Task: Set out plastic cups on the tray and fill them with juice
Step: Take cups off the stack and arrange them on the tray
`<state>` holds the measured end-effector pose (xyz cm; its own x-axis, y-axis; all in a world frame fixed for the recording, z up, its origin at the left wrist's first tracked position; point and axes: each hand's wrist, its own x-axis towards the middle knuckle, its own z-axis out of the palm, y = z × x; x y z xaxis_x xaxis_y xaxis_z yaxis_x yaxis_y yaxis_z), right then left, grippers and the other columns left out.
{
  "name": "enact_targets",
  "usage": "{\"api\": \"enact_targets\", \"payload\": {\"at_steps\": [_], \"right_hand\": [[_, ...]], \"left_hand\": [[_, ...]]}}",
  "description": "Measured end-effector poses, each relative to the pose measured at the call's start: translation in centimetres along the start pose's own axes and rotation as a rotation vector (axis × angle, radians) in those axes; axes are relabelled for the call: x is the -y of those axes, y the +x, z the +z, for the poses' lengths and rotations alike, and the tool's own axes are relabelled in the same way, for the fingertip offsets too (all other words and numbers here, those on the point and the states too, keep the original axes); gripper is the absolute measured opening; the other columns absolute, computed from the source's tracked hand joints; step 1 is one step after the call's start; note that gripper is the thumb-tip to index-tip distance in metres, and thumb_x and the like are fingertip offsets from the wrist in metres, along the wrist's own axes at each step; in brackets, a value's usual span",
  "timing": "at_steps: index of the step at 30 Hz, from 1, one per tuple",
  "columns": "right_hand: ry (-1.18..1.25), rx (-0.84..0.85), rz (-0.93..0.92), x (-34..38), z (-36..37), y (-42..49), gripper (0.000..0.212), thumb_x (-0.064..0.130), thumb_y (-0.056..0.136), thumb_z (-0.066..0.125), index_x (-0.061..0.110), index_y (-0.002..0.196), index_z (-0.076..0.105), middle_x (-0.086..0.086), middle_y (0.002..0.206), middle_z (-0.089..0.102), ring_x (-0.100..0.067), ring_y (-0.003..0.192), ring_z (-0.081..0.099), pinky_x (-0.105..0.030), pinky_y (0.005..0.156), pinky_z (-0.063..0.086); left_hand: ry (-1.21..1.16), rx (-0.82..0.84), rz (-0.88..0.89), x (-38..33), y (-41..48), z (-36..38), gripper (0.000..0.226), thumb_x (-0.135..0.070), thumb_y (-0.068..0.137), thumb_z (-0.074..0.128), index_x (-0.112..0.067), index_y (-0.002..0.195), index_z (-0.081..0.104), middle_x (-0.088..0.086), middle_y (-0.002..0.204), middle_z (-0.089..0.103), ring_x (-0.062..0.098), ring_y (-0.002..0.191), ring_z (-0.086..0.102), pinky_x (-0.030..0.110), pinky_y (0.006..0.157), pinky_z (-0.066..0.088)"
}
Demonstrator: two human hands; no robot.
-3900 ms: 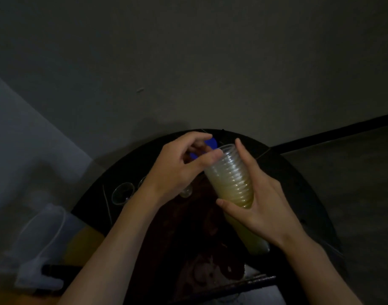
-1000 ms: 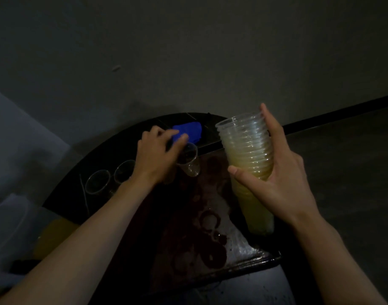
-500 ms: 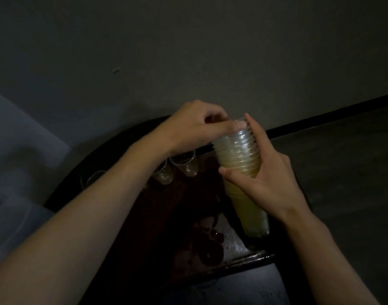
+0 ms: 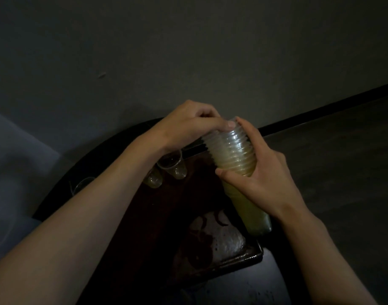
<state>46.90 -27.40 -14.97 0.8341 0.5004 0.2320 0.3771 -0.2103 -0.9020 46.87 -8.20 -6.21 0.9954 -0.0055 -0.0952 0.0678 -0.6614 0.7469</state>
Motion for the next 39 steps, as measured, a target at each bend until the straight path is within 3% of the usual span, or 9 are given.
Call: {"api": "enact_targets", "payload": {"at_steps": [3,8,11,14,18,20,24,30,39], "right_hand": [[-0.047,0.029,-0.006,-0.3,-0.4,0.0,0.096,0.045,0.069,0.081,0.049,0.149,0.028,0.024,0.112,0.06,0.013,0.097,0.058,-0.003,0.076,0.044],[-0.016,0.031,-0.021,-0.4,-0.7,0.0,0.095,0.042,0.069,0.082,0.048,0.148,0.031,0.022,0.116,0.062,0.01,0.099,0.06,-0.004,0.08,0.044],[-0.022,0.021,-0.024,-0.6,-0.8,-0.1,0.094,0.037,0.068,0.084,0.046,0.147,0.033,0.028,0.107,0.062,0.012,0.093,0.061,-0.002,0.075,0.043],[0.013,-0.052,0.009,-0.9,-1.4,-0.1,0.093,0.032,0.07,0.085,0.044,0.147,0.035,0.033,0.101,0.059,0.017,0.089,0.06,0.002,0.071,0.04],[0.048,-0.196,0.044,-1.2,-1.9,-0.1,0.091,0.031,0.074,0.083,0.04,0.15,0.033,0.035,0.099,0.055,0.021,0.089,0.057,0.005,0.072,0.038],[0.057,-0.232,0.05,-1.2,-1.9,0.0,0.091,0.028,0.075,0.083,0.037,0.151,0.033,0.033,0.098,0.056,0.022,0.088,0.057,0.005,0.071,0.037],[0.079,-0.292,0.058,-1.1,-1.9,0.0,0.09,0.027,0.077,0.083,0.035,0.151,0.033,0.029,0.1,0.057,0.022,0.087,0.057,0.005,0.071,0.038],[0.094,-0.293,0.056,-1.2,-1.9,0.1,0.089,0.03,0.076,0.082,0.039,0.15,0.033,0.029,0.101,0.059,0.014,0.091,0.061,0.0,0.074,0.044],[0.099,-0.29,0.056,-1.1,-1.7,0.0,0.088,0.025,0.077,0.082,0.035,0.15,0.034,0.032,0.098,0.058,0.02,0.088,0.059,0.003,0.072,0.04]], "left_hand": [[0.001,0.093,-0.06,-0.3,0.3,-0.4,0.062,-0.053,0.062,0.074,-0.003,0.1,0.073,0.003,0.091,0.07,0.01,0.085,0.063,0.032,0.079,0.043],[-0.056,0.141,-0.122,-0.7,0.6,-1.0,0.076,-0.052,0.055,0.077,0.007,0.102,0.068,0.014,0.094,0.065,0.023,0.087,0.06,0.039,0.079,0.043],[-0.155,0.044,-0.105,-0.4,1.0,-1.4,0.059,-0.053,0.061,0.077,-0.004,0.093,0.069,0.011,0.085,0.06,0.024,0.084,0.054,0.041,0.081,0.038],[-0.174,-0.147,-0.089,0.1,1.3,-3.0,0.055,-0.059,0.065,0.072,-0.013,0.094,0.067,0.002,0.082,0.06,0.016,0.077,0.055,0.032,0.07,0.041],[-0.169,-0.315,-0.103,1.7,1.1,-4.4,0.039,-0.056,0.065,0.079,-0.023,0.085,0.072,-0.002,0.09,0.065,0.009,0.08,0.059,0.026,0.067,0.044],[-0.077,-0.324,-0.134,2.8,1.0,-3.8,0.039,-0.05,0.07,0.085,-0.023,0.095,0.072,-0.003,0.096,0.066,0.006,0.083,0.061,0.023,0.07,0.045],[0.397,-0.288,-0.149,5.1,0.7,-1.3,0.056,-0.042,0.074,0.086,-0.022,0.12,0.063,-0.006,0.114,0.052,0.008,0.1,0.056,0.023,0.085,0.049],[0.443,-0.239,-0.159,7.5,0.1,1.1,0.064,-0.04,0.072,0.089,-0.02,0.126,0.061,-0.007,0.119,0.046,0.011,0.105,0.053,0.025,0.089,0.044],[0.504,-0.18,-0.174,8.6,0.5,3.0,0.073,-0.041,0.073,0.087,-0.02,0.135,0.056,-0.011,0.121,0.04,0.008,0.11,0.047,0.028,0.096,0.044]]}}
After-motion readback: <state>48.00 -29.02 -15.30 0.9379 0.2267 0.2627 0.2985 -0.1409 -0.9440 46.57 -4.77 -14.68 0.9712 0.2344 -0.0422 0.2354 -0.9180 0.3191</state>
